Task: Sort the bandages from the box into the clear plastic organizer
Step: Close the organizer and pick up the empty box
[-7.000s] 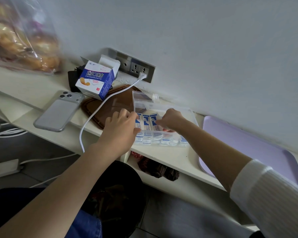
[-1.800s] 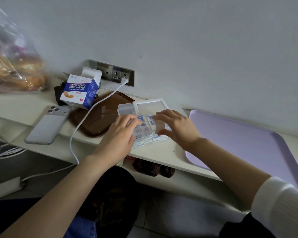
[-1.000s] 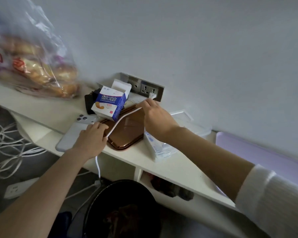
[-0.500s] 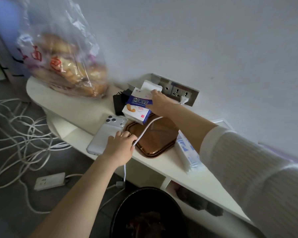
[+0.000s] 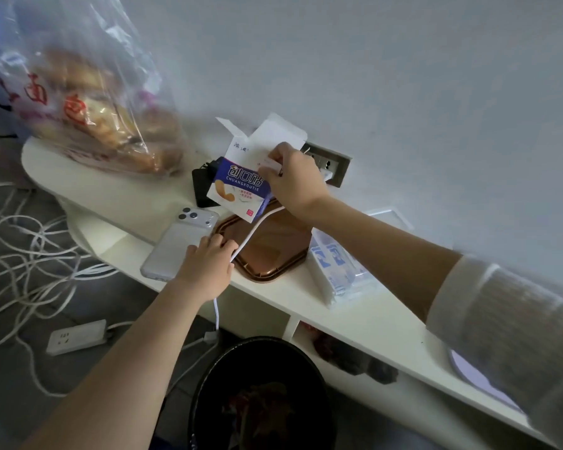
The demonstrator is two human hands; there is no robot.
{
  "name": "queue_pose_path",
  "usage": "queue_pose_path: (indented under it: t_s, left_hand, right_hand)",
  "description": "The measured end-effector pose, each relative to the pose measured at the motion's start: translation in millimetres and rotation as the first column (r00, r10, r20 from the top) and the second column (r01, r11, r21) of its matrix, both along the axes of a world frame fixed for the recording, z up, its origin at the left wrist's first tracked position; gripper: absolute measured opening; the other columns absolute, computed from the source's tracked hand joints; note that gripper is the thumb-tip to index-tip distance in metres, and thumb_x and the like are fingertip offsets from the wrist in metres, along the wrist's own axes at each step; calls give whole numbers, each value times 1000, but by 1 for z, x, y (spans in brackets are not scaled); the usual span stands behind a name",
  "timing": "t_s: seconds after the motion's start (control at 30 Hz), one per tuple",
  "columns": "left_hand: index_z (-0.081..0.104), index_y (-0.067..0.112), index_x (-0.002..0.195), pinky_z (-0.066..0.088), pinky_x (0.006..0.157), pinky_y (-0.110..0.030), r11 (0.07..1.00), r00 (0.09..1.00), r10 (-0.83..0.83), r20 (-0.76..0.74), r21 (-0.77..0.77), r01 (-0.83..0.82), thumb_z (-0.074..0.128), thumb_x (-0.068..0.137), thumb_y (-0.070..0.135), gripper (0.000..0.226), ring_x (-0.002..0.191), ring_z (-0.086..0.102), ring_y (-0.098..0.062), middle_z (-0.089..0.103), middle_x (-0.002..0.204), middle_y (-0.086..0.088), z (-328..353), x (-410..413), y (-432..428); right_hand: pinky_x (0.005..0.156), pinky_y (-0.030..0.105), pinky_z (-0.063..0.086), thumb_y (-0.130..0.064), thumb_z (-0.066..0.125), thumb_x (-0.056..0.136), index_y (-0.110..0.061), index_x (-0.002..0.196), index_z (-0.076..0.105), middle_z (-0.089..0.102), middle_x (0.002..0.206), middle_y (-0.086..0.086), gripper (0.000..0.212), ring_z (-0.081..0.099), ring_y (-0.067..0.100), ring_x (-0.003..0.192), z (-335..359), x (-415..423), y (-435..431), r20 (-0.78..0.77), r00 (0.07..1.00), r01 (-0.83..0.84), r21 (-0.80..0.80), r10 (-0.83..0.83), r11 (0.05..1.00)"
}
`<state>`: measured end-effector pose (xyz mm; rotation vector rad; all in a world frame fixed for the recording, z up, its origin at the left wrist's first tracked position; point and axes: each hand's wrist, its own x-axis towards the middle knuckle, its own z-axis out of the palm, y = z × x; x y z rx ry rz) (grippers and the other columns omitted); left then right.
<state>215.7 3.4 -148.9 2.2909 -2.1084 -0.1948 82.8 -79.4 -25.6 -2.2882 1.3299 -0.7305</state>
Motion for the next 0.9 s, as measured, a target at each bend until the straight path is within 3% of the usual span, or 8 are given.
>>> queue_pose_path:
  t_s: [0.17, 0.27, 0.4, 0.5, 0.6, 0.7, 0.8, 0.9]
  left_hand:
    - [32, 16, 137, 36, 99, -40, 1000, 999, -25, 22, -8, 25, 42, 97, 20, 42, 126, 37, -27, 35, 139, -10, 3, -9, 20]
    - [37, 11, 135, 40, 97, -39, 999, 999, -37, 26, 18, 37, 38, 98, 21, 39, 118, 43, -27, 42, 133, -12, 5, -6, 36]
    - [46, 13, 133, 39, 97, -38, 992, 991, -85, -99, 85, 93, 43, 96, 15, 37, 120, 45, -30, 48, 133, -12, -1, -5, 60]
    - [51, 27, 127, 43, 95, -43, 986, 959, -128, -254, 70, 150, 53, 87, 17, 42, 120, 48, -29, 51, 132, -7, -7, -1, 75]
    - [31, 23, 143, 38, 101, -44, 978, 979, -183, -88, 90, 191, 60, 86, 17, 64, 133, 32, -26, 29, 148, -5, -7, 3, 82]
    - [21, 22, 148, 27, 111, -40, 983, 987, -157, -27, 91, 159, 48, 93, 12, 62, 140, 20, -25, 15, 155, -3, -7, -1, 79]
    - [22, 25, 148, 26, 112, -41, 985, 989, -147, -32, 89, 149, 42, 94, 10, 59, 140, 19, -27, 13, 155, -2, -3, -7, 77]
    - [27, 24, 147, 27, 110, -39, 989, 993, -120, -21, 79, 121, 43, 94, 9, 57, 137, 22, -29, 17, 152, -6, -3, -11, 75]
  right_hand:
    - [71, 33, 53, -25, 50, 94, -10, 104, 57, 63, 105, 6, 20, 59, 18, 88, -7, -37, 44, 15, 998, -52, -116, 54, 992]
    - [71, 22, 44, -24, 52, 93, -11, 101, 62, 60, 103, 4, 18, 50, 8, 81, -19, -61, 74, -34, 987, -161, -176, 157, 971]
    - [64, 31, 47, -24, 56, 91, -13, 95, 65, 59, 97, 1, 15, 53, 12, 74, -38, -90, 114, -128, 949, -310, -196, 289, 930]
    - [56, 32, 49, -24, 57, 89, -14, 90, 65, 60, 93, 1, 13, 61, 19, 72, -59, -106, 140, -243, 893, -423, -159, 380, 892]
    - [58, 36, 51, -24, 56, 89, -15, 91, 66, 61, 93, 3, 14, 62, 24, 78, -81, -115, 157, -352, 823, -505, -93, 446, 858]
    - [76, 41, 50, -28, 47, 95, -16, 109, 61, 57, 112, 3, 23, 58, 24, 99, -96, -117, 163, -503, 735, -504, 44, 455, 863]
    - [80, 44, 51, -21, 46, 94, -19, 120, 56, 51, 124, 2, 28, 58, 27, 105, -112, -114, 164, -619, 641, -495, 117, 453, 861]
    - [78, 39, 49, -23, 41, 96, -20, 123, 53, 48, 128, 0, 30, 57, 26, 107, -110, -118, 158, -663, 636, -463, 81, 395, 882]
